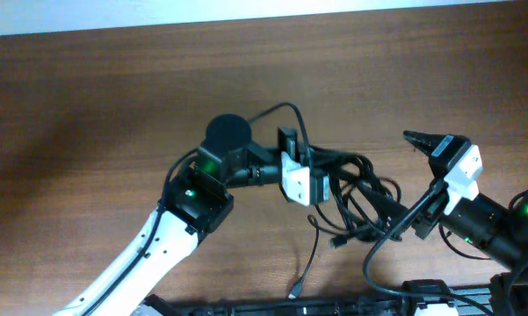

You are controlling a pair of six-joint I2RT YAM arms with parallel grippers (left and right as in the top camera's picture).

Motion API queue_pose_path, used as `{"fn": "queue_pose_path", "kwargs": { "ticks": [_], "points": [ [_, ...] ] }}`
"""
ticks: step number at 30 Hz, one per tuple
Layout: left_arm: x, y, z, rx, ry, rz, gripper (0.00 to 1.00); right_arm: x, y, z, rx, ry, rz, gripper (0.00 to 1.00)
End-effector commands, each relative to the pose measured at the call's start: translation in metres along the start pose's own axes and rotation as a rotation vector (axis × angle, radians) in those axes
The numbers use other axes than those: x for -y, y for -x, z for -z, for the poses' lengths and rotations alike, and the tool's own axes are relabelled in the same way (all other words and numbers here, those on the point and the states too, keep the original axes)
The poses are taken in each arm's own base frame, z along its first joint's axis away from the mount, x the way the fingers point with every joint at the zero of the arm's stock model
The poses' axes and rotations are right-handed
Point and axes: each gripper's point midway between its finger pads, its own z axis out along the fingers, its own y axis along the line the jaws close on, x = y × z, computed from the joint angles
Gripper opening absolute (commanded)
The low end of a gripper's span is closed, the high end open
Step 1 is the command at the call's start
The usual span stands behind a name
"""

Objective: Untangle cables

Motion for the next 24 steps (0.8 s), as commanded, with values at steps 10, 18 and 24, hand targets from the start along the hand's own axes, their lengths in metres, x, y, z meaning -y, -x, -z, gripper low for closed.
{"fn": "queue_pose_path", "kwargs": {
  "ticks": [10, 18, 24],
  "points": [
    [-0.036, -0.043, 0.034, -0.184, 0.139, 0.055, 0.0, 0.036, 0.014, 0.007, 0.021, -0.216, 0.05, 1.0],
    [-0.037, -0.042, 0.034, -0.18, 0.14, 0.031, 0.0, 0.024, -0.009, 0.006, -0.065, -0.159, 0.038, 0.99],
    [-0.033, -0.017, 0.03, -0.06, 0.092, -0.02, 0.0, 0.018, -0.029, 0.007, -0.141, -0.132, 0.056, 0.99]
  ]
}}
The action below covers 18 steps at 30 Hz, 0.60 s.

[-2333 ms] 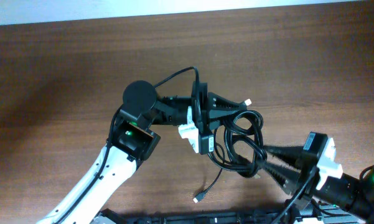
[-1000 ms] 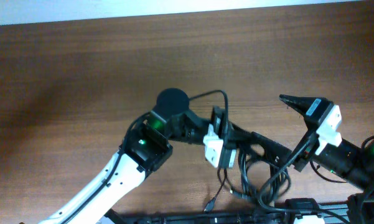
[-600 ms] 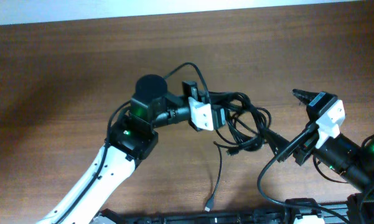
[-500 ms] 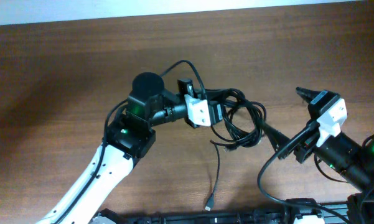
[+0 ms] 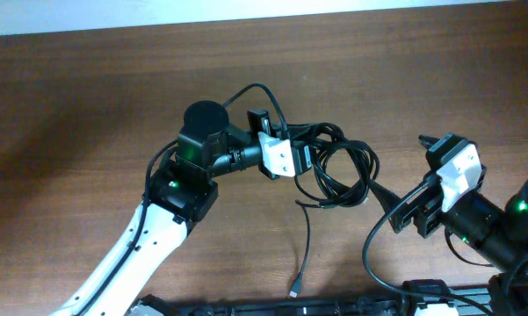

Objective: Untangle cables

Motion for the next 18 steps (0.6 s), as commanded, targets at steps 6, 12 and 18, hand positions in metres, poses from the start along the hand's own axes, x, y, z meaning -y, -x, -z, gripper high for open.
{"fn": "queue_pose_path", "kwargs": {
  "ticks": [6, 12, 18],
  "points": [
    [0.011, 0.048, 0.01, 0.217, -0.1, -0.079, 0.0, -0.002, 0.004, 0.004, 0.007, 0.0, 0.062, 0.99],
    [0.021, 0.06, 0.007, 0.254, -0.129, -0.088, 0.0, 0.002, 0.002, 0.0, -0.007, -0.005, 0.054, 1.0],
    [0.031, 0.07, 0.002, 0.282, -0.157, -0.095, 0.0, 0.017, -0.005, -0.005, -0.054, -0.073, 0.043, 0.98]
  ]
}}
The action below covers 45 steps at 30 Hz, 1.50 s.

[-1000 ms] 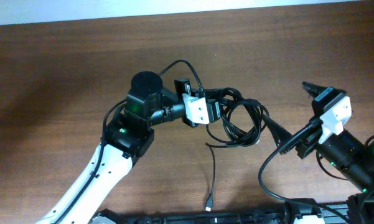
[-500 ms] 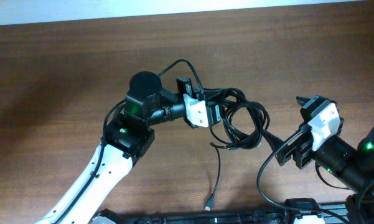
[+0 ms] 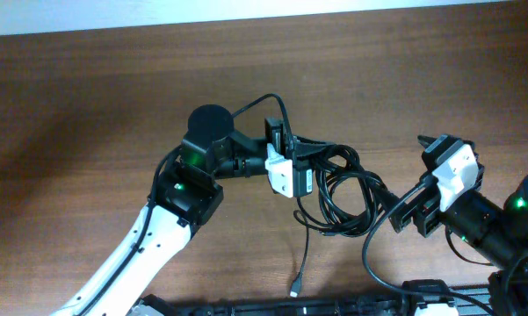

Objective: Untangle cables

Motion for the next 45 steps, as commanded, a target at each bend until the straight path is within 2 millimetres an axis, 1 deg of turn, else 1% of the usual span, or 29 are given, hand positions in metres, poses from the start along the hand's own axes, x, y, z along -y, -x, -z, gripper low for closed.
{"fn": "queue_pose_path", "kwargs": {
  "ticks": [1, 5, 8, 11, 14, 17, 20, 26, 29, 34, 37, 39, 40, 42, 45],
  "points": [
    [0.006, 0.027, -0.001, 0.081, -0.037, -0.036, 0.0, 0.015, -0.003, -0.003, -0.038, -0.066, 0.015, 0.98],
    [0.009, 0.032, -0.001, 0.108, -0.056, -0.043, 0.0, 0.013, -0.006, -0.003, -0.051, -0.058, 0.069, 0.98],
    [0.007, 0.035, 0.0, 0.12, -0.052, -0.058, 0.0, 0.01, -0.013, -0.003, -0.081, -0.042, 0.115, 0.98],
    [0.005, 0.038, 0.0, 0.129, -0.043, -0.075, 0.0, 0.008, -0.019, -0.003, -0.102, -0.031, 0.108, 0.98],
    [0.006, 0.044, 0.001, 0.157, -0.058, -0.068, 0.0, 0.008, -0.019, -0.003, -0.103, -0.03, 0.119, 0.98],
    [0.017, 0.057, 0.001, 0.219, -0.114, -0.057, 0.0, 0.011, -0.02, -0.005, -0.111, -0.038, 0.123, 0.98],
    [0.031, 0.069, -0.007, 0.255, -0.161, -0.052, 0.0, 0.03, -0.023, -0.009, -0.147, -0.122, 0.127, 0.96],
    [0.046, 0.072, -0.014, 0.258, -0.207, -0.015, 0.0, 0.036, -0.009, -0.01, -0.096, -0.147, 0.155, 0.96],
    [0.049, 0.069, -0.014, 0.243, -0.217, 0.009, 0.0, 0.039, -0.002, -0.01, -0.069, -0.16, 0.17, 0.96],
    [0.047, 0.058, -0.017, 0.188, -0.197, 0.041, 0.0, 0.04, 0.001, -0.01, -0.061, -0.163, 0.175, 0.95],
    [0.049, 0.047, -0.018, 0.133, -0.191, 0.083, 0.0, 0.042, 0.005, -0.01, -0.043, -0.172, 0.18, 0.95],
    [0.054, 0.038, -0.018, 0.094, -0.201, 0.115, 0.0, 0.044, 0.011, -0.009, -0.02, -0.183, 0.164, 0.95],
    [0.06, 0.031, -0.018, 0.066, -0.217, 0.125, 0.0, 0.046, 0.017, -0.009, 0.005, -0.194, 0.151, 0.95],
    [0.066, 0.023, -0.017, 0.033, -0.231, 0.117, 0.0, 0.048, 0.024, -0.008, 0.034, -0.206, 0.138, 0.95],
    [0.07, 0.015, -0.016, -0.005, -0.235, 0.135, 0.0, 0.054, 0.032, -0.007, 0.065, -0.233, 0.112, 0.95]
  ]
}}
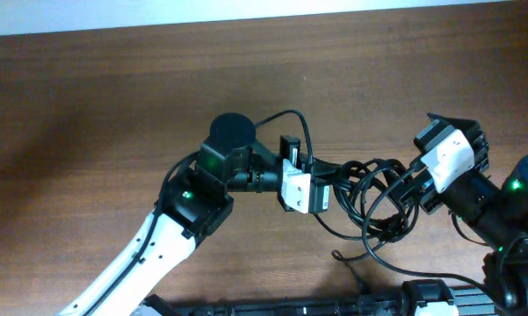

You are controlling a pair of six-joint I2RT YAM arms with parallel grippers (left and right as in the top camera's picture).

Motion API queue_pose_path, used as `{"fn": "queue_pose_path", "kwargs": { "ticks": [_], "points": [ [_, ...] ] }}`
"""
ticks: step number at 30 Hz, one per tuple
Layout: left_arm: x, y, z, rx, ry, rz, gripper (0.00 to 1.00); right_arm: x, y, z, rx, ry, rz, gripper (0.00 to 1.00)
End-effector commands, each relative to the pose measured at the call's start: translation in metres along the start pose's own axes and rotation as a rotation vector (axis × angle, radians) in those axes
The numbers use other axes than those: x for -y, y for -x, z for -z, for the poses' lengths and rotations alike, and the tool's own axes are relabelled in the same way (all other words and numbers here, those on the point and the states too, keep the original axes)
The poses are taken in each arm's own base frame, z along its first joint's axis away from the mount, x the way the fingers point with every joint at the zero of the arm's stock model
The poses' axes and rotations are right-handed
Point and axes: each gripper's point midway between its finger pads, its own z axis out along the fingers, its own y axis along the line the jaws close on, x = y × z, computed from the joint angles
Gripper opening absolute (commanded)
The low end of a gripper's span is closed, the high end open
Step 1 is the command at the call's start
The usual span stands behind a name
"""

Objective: Untangle cables

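A bundle of black cables [366,186] hangs stretched between my two grippers in the overhead view, right of the table's middle. My left gripper [327,188] is shut on the bundle's left side, its white fingers [300,188] pointing right. My right gripper [401,183] reaches in from the right, and its dark fingers look shut on a strand at the bundle's right side. One loop sags toward the front, and a loose plug end [337,256] lies on the wood below it.
The brown wooden table [114,105] reaches to a pale strip at the far edge. A black rail [272,307] with the arm bases runs along the front edge. The right arm's own cable [373,263] curves down beside the sagging loop.
My left gripper moved right and slightly forward with the bundle. My right gripper rose and moved into the bundle's right side. The long tail that hung to the front edge is now short.
First both grippers were in the tangle at centre right. Then the left gripper held the bundle further left, apart from the right fingers, with a long tail trailing. Then it was slightly nearer the right gripper. Now the bundle is spread between both grippers.
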Motion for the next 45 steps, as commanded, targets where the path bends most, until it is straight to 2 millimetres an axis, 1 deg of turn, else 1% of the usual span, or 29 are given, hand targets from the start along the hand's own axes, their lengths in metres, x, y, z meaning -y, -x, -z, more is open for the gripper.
{"fn": "queue_pose_path", "kwargs": {
  "ticks": [1, 4, 6, 8, 11, 15, 19, 21, 23, 25, 28, 30, 31, 33, 41, 43, 45],
  "points": [
    [0.034, -0.002, -0.005, 0.022, -0.12, 0.026, 0.0, 0.03, 0.019, 0.006, 0.052, -0.143, -0.103, 0.96],
    [0.036, -0.004, -0.005, 0.015, -0.127, 0.038, 0.0, 0.048, 0.013, 0.01, 0.027, -0.248, -0.177, 0.95],
    [0.039, -0.006, -0.005, 0.009, -0.136, 0.036, 0.0, 0.054, 0.011, 0.011, 0.019, -0.286, -0.201, 0.95],
    [0.042, -0.008, -0.004, -0.001, -0.146, 0.051, 0.0, 0.057, 0.013, 0.012, 0.029, -0.297, -0.217, 0.95],
    [0.046, -0.015, -0.004, -0.032, -0.156, 0.081, 0.0, 0.061, 0.021, 0.014, 0.072, -0.31, -0.253, 0.95],
    [0.047, -0.019, -0.003, -0.052, -0.152, 0.09, 0.0, 0.063, 0.026, 0.015, 0.093, -0.32, -0.248, 0.95],
    [0.047, -0.019, -0.003, -0.052, -0.153, 0.088, 0.0, 0.073, 0.023, 0.019, 0.09, -0.381, -0.302, 0.96],
    [0.049, -0.021, -0.003, -0.058, -0.159, 0.071, 0.0, 0.074, 0.023, 0.019, 0.09, -0.383, -0.302, 0.96],
    [0.047, -0.029, -0.003, -0.104, -0.141, 0.063, 0.0, 0.074, 0.023, 0.019, 0.09, -0.384, -0.302, 0.96],
    [0.04, -0.052, 0.0, -0.229, -0.083, 0.074, 0.0, 0.074, 0.024, 0.019, 0.091, -0.385, -0.302, 0.96],
    [0.035, -0.079, 0.009, -0.384, -0.026, 0.09, 0.0, 0.078, 0.025, 0.021, 0.098, -0.406, -0.3, 0.96],
    [0.037, -0.09, 0.013, -0.441, -0.03, 0.064, 0.0, 0.084, 0.025, 0.024, 0.099, -0.442, -0.299, 0.96],
    [0.042, -0.094, 0.016, -0.466, -0.054, 0.031, 0.0, 0.085, 0.027, 0.025, 0.105, -0.449, -0.297, 0.97],
    [0.046, -0.097, 0.018, -0.477, -0.08, 0.0, 0.0, 0.086, 0.028, 0.025, 0.113, -0.453, -0.294, 0.98],
    [0.043, -0.098, 0.018, -0.484, -0.071, -0.023, 0.0, 0.096, 0.023, 0.031, 0.091, -0.522, -0.302, 0.99],
    [0.036, -0.1, 0.02, -0.492, -0.045, -0.033, 0.0, 0.092, 0.022, 0.028, 0.088, -0.498, -0.302, 0.99],
    [0.024, -0.1, 0.022, -0.492, -0.003, -0.053, 0.0, 0.082, 0.021, 0.023, 0.083, -0.438, -0.303, 0.99]
  ]
}}
